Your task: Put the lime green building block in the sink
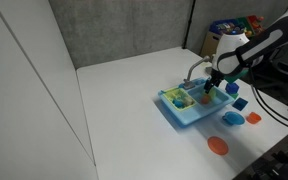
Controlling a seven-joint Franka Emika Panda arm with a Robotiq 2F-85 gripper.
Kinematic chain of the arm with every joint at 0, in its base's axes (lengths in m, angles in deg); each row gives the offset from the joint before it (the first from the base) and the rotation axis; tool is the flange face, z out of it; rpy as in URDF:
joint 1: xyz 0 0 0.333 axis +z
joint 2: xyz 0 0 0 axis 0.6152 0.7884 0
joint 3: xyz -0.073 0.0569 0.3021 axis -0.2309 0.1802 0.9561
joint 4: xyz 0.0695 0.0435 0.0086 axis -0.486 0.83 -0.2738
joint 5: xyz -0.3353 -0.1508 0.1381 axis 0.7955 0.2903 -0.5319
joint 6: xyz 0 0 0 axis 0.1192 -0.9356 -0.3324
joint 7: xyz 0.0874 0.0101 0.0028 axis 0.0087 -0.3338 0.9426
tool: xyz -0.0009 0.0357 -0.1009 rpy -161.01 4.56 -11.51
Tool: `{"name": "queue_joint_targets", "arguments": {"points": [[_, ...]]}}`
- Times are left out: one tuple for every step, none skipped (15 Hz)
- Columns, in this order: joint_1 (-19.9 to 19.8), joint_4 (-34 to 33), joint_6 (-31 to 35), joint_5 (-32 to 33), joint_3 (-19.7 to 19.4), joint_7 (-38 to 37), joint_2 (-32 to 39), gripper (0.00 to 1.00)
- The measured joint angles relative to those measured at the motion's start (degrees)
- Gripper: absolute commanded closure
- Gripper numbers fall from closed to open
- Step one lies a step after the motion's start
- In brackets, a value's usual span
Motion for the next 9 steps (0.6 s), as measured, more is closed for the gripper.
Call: {"name": "queue_joint_targets", "arguments": {"points": [[0.00,-0.03,0.00,0.00,0.01,0.00,-0.03,0.00],[0.00,-0.06,-0.01,0.00,0.02,0.00,-0.12,0.00],[-0.01,-0.09,-0.06,0.00,0.06,0.00,-0.26,0.00],[-0.02,-0.11,-0.14,0.00,0.11,0.00,-0.51,0.00],[-0.05,-0.11,-0.42,0.00,0.22,0.00,-0.90,0.00],[-0.11,-0.11,-1.04,-0.04,0.40,0.00,-1.44,0.00],[-0.25,-0.12,-2.14,-0.13,0.68,0.02,-2.10,0.00],[-0.39,-0.13,-3.55,-0.21,0.97,0.02,-2.89,0.00],[-0.47,-0.16,-5.23,-0.38,1.18,0.02,-3.74,0.00]]}}
